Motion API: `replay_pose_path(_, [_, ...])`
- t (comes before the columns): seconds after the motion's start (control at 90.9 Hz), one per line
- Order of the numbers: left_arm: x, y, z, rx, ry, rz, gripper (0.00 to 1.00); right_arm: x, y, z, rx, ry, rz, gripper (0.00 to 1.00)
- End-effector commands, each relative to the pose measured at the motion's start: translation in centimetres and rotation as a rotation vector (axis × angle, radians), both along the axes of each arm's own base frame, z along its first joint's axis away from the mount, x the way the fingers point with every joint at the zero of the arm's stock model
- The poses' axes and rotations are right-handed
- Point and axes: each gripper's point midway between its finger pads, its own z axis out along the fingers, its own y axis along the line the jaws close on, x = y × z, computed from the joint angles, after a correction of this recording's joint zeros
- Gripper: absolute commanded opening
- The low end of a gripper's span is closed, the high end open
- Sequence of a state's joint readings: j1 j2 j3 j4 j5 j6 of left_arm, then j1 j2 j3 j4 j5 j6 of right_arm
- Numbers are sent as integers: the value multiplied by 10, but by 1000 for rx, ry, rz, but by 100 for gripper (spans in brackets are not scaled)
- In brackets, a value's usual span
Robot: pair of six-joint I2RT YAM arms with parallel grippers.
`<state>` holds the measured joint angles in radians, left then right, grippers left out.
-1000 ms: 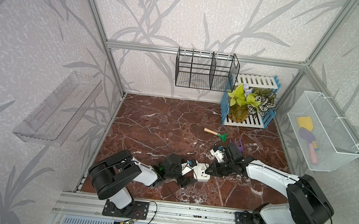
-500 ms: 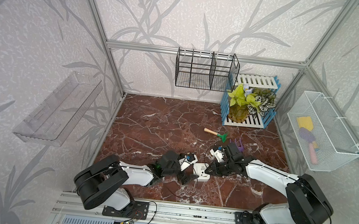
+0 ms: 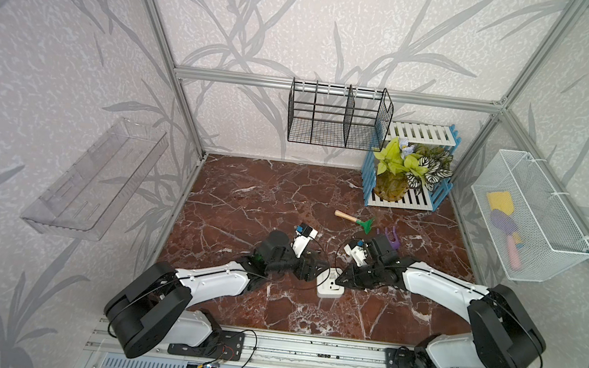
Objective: Remove the battery from the alarm
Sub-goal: Install the cover on the alarm.
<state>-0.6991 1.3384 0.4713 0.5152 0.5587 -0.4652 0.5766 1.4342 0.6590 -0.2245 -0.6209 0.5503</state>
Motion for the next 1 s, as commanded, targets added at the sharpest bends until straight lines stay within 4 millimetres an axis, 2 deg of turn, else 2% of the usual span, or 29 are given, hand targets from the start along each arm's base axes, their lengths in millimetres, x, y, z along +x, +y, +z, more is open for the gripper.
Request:
replay_pose_path(0.0, [-21, -10, 0, -105, 232, -58, 67, 6, 0, -3, -16, -12, -8, 17])
replay_pose_path(0.055, [-29, -14, -6, -114, 284, -98, 58, 5, 1, -4, -16, -10, -8, 17])
replay_pose_path(0.143, [-35, -17, -16, -118, 350, -127, 52, 6, 1, -4, -15, -11, -9, 17])
replay_pose_path(0.484, [-43, -31, -22, -160, 420, -195, 50, 5, 1, -4, -19, -16, -11, 18])
replay_pose_path(0.66, [-44, -41, -32, -151, 460, -211, 50, 5, 2, -5, -21, -12, -11, 19])
replay_pose_path(0.99, [-42, -50, -36, -152, 474, -217, 50, 5, 2, -5, -21, -13, -11, 20])
